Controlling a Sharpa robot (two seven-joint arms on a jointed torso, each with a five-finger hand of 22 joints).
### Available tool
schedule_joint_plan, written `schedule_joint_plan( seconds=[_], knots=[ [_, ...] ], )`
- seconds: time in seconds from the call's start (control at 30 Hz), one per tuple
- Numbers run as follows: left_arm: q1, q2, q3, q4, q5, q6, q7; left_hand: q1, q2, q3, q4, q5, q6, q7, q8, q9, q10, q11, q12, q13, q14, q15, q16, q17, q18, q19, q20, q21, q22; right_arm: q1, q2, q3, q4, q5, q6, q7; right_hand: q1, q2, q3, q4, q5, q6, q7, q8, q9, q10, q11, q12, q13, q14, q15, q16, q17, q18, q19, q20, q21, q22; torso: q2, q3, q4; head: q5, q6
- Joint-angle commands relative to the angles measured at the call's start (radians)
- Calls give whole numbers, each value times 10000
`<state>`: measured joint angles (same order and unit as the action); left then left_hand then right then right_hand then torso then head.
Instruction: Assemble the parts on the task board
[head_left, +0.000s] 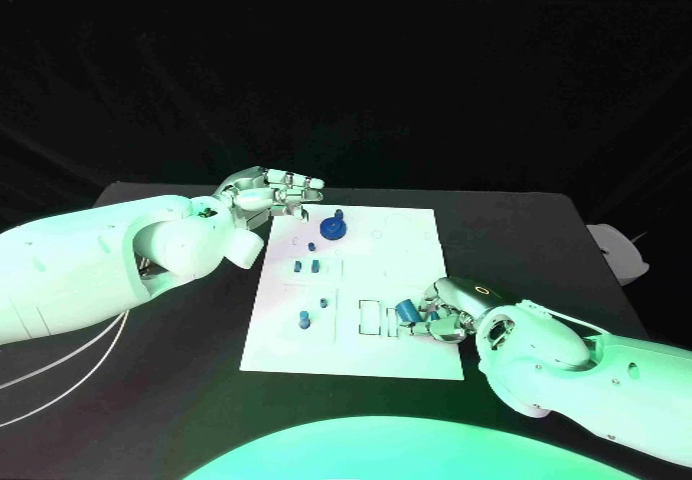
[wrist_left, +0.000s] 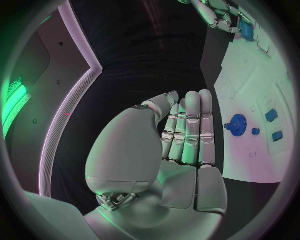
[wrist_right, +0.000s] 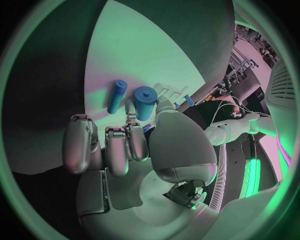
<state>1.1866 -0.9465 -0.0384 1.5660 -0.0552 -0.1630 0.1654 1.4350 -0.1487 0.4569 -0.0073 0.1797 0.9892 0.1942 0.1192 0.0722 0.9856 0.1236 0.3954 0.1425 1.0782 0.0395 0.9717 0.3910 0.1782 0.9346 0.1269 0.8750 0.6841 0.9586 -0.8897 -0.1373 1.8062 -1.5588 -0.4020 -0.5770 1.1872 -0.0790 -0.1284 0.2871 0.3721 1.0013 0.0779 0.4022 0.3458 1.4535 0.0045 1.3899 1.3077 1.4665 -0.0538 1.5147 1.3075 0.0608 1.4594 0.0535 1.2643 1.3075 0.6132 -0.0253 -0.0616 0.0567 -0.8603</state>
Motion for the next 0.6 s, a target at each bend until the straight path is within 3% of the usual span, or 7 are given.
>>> schedule_joint_plan(
  seconds=[0.03, 0.4, 0.53, 0.6],
  knots=[
    [2, 7, 4, 28, 45, 209, 18, -69, -6, -47, -6, 1, -58, -7, 36, 12, -45, 3, 35, 16, -58, 41, 56, -15, 60, -43, 44, -26, -12, -57, 68, -27, -35, -184, 94, -130, 34, 85, -34, 4, 75, -91, -11, 22, 6, -62, -20, -27, 729, 782, -76, -63, 1418, 4, 0, -41, -35, 1722, 10, 10, 10, -11, 24],
    [3, 8, 4, 31, 45, 221, 0, -69, -6, -47, -6, 1, -58, -7, 36, 12, -45, 3, 35, 16, -58, 41, 56, -15, 60, -43, 44, -26, -12, -66, 155, -27, -139, -185, 95, -170, 484, 349, 7, -144, 330, -147, -35, 159, 196, -46, -45, -31, 772, 793, -99, -47, 1460, -3, 23, -60, -21, 1744, 14, 4, 29, -37, 62],
    [3, 6, 4, 33, 45, 249, -37, -82, -1, -51, 2, 3, -68, -6, 42, 11, -62, 3, 49, 15, -61, 43, 60, -17, 60, -45, 47, -36, -18, -66, 160, -26, -106, -105, 29, -192, 1326, 663, 445, -549, 497, -179, -108, 221, 296, -43, -116, -43, 796, 795, -153, -47, 1467, 0, 30, -94, -35, 1752, 20, 5, 37, -47, 65],
    [3, 4, 4, 34, 45, 254, -43, -82, -1, -51, 2, 3, -68, -6, 42, 11, -62, 3, 49, 15, -61, 43, 60, -17, 60, -45, 47, -36, -18, -66, 113, -25, -8, 0, -221, -194, 1657, 770, 711, -705, 336, -174, -143, 236, 327, -30, -152, -32, 824, 805, -187, -27, 1506, -9, 50, -124, 9, 1771, 19, 4, 36, -56, 64]
  ],
)
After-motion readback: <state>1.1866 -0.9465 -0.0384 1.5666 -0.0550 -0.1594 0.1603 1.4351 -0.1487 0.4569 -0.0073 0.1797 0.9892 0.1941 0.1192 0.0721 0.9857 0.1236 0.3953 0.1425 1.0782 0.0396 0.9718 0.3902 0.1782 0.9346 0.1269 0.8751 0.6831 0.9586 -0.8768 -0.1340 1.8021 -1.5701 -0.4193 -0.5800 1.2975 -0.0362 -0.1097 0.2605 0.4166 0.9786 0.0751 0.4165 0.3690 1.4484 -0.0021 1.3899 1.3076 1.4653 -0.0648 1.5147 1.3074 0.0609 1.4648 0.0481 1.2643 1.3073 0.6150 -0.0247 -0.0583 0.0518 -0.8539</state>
